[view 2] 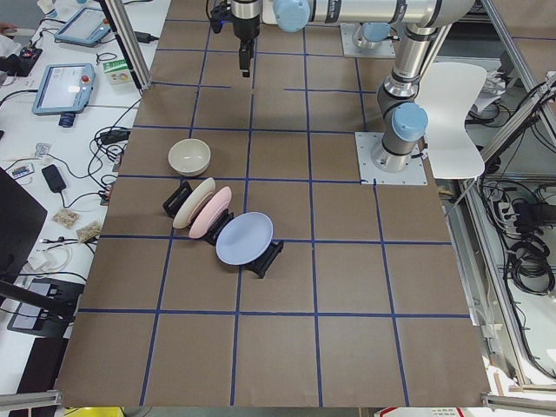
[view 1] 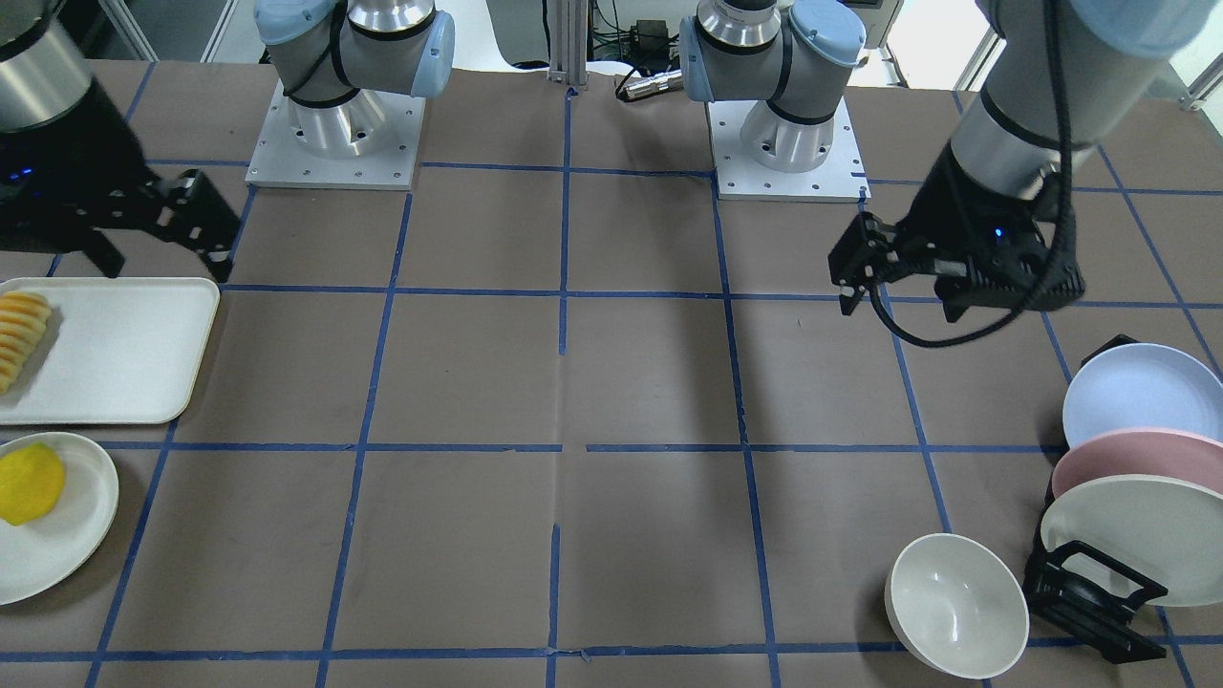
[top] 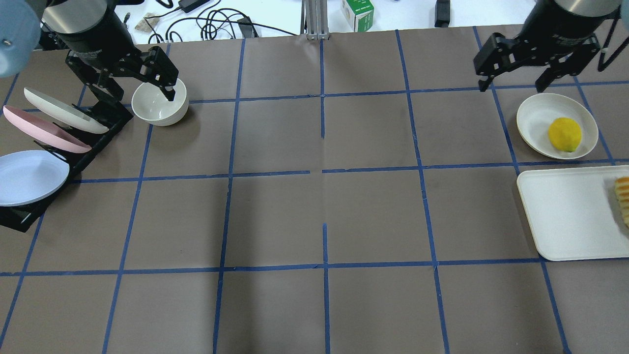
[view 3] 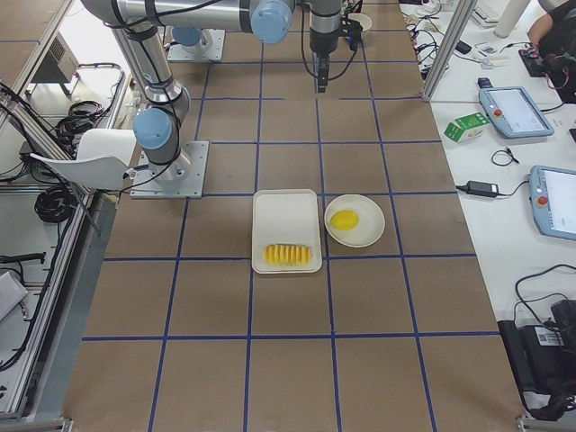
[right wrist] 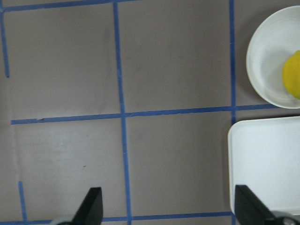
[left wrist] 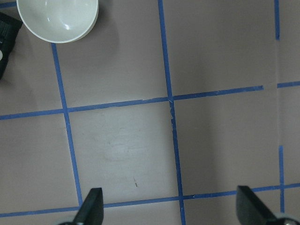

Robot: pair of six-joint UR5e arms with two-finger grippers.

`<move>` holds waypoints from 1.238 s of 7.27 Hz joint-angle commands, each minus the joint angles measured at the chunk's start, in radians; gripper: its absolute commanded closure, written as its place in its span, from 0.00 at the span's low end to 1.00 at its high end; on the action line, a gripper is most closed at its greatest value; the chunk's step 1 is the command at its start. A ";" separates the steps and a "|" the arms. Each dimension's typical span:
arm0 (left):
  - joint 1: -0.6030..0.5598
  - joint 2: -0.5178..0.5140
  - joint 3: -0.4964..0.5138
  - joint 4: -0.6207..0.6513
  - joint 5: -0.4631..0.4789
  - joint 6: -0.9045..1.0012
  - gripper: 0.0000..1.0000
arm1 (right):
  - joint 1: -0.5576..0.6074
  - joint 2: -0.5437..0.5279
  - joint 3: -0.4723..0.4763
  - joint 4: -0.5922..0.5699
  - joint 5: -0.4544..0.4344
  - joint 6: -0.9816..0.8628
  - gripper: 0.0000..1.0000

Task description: Place bowl and put lemon in it

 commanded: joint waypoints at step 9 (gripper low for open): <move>0.209 -0.550 0.177 0.363 -0.001 0.343 0.00 | -0.401 0.410 -0.030 -0.281 0.001 -0.598 0.00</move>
